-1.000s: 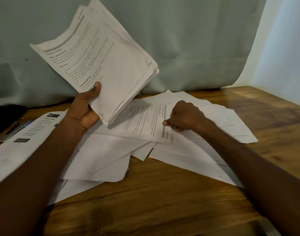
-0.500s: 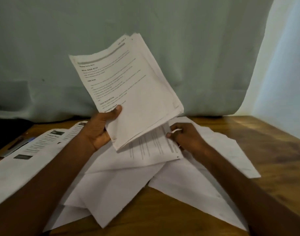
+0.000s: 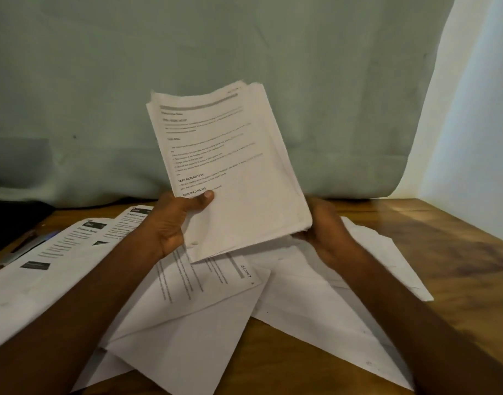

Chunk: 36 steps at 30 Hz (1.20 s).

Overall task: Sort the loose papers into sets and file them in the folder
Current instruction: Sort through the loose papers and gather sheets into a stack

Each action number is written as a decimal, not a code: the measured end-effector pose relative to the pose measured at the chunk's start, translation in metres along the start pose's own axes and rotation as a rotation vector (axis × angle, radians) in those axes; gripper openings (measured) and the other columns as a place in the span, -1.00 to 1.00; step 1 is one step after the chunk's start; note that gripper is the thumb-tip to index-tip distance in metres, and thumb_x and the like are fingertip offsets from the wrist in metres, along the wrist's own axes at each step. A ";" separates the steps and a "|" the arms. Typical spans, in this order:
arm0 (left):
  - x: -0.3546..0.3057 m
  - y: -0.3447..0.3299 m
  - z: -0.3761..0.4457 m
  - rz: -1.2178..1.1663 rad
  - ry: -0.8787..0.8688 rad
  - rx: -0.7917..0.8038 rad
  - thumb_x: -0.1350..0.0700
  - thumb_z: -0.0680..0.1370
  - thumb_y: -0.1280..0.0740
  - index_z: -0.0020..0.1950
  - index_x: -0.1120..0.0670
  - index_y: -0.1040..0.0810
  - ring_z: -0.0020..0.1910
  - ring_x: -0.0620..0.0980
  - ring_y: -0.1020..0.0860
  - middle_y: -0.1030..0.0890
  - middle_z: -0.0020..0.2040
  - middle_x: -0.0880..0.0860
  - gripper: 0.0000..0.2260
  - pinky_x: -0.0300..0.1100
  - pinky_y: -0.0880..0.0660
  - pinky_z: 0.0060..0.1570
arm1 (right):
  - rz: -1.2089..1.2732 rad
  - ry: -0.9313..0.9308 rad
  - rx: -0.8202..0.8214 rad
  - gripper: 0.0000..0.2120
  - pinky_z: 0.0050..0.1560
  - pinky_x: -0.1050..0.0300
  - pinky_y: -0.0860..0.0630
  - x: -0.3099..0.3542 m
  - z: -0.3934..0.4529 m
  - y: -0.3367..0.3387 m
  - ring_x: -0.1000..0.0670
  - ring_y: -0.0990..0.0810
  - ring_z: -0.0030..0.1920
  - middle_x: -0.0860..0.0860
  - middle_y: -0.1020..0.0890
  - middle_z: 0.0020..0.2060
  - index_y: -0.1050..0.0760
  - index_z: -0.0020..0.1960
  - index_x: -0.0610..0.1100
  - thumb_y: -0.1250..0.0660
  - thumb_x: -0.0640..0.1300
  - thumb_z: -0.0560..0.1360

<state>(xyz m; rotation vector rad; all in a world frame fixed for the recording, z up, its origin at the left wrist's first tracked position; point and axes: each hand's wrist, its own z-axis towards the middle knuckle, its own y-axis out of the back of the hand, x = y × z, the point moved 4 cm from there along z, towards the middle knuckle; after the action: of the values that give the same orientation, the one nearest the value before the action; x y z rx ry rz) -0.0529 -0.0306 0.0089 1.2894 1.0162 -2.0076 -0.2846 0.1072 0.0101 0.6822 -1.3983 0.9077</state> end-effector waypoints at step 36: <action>0.015 0.012 -0.036 0.205 0.400 -0.409 0.29 0.52 -0.47 0.31 0.10 -0.56 0.23 0.15 -0.59 -0.63 0.27 0.10 -0.63 0.10 -0.52 0.18 | -1.293 0.186 -0.014 -0.77 -0.05 0.08 -0.51 -0.015 0.040 0.105 -0.01 -0.61 0.00 0.11 -0.64 -0.20 -0.61 -0.26 0.00 -0.51 0.10 0.47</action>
<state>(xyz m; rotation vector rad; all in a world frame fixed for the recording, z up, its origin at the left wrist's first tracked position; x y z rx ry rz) -0.0314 -0.0084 -0.0176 1.5161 1.3308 -1.3264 -0.3934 0.1251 -0.0130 1.2150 -0.5472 -0.0827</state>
